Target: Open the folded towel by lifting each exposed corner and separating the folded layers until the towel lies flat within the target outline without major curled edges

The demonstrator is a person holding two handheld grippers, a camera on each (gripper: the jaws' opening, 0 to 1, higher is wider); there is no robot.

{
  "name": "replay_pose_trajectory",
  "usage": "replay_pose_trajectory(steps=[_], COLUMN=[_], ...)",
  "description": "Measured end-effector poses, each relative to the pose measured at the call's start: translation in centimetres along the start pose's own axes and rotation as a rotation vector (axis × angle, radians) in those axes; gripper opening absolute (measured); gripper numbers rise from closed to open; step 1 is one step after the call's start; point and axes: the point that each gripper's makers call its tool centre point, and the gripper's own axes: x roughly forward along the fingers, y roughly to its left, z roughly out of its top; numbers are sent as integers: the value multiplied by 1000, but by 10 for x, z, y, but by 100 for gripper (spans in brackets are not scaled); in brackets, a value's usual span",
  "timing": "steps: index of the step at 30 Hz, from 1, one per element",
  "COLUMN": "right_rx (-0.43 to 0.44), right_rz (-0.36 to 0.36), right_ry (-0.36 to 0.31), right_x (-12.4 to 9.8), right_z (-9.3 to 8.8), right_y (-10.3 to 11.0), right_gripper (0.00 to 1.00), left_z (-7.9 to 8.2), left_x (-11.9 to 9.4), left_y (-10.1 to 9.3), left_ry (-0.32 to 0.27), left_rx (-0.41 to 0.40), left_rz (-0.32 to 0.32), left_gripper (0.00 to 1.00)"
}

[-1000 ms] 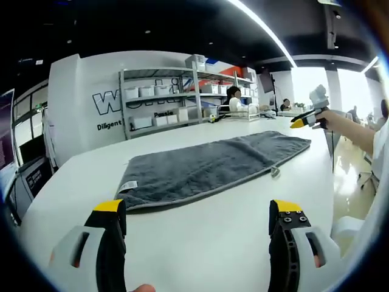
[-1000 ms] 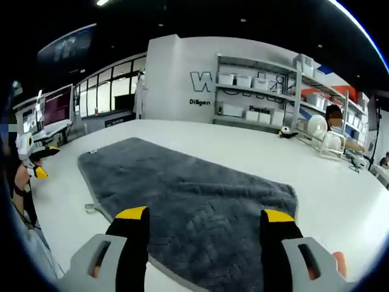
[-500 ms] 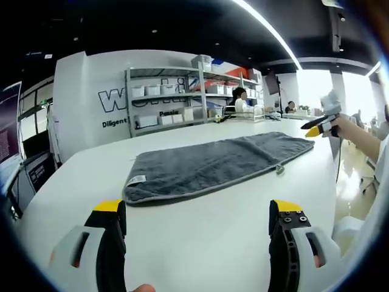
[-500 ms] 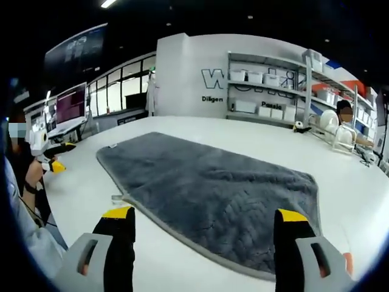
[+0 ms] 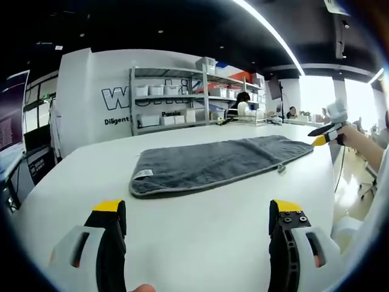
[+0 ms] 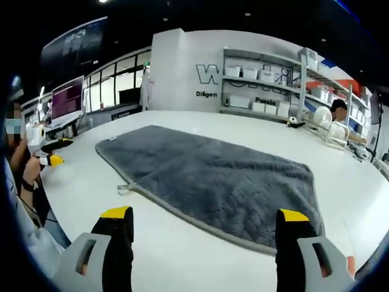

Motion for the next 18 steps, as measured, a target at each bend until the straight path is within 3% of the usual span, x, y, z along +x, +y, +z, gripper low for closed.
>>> replay_pose_trajectory(steps=[13, 18], right_rx=[-7, -3], right_rz=[-75, -71], right_ry=[68, 73], right_x=[-8, -9], right_z=[-16, -16], right_y=[-5, -3], right_gripper=[99, 99], left_z=[-9, -11], left_x=[-5, -5], left_y=[13, 17], left_ry=[4, 8], left_rx=[-25, -28], left_rz=[10, 11], left_gripper=[97, 97])
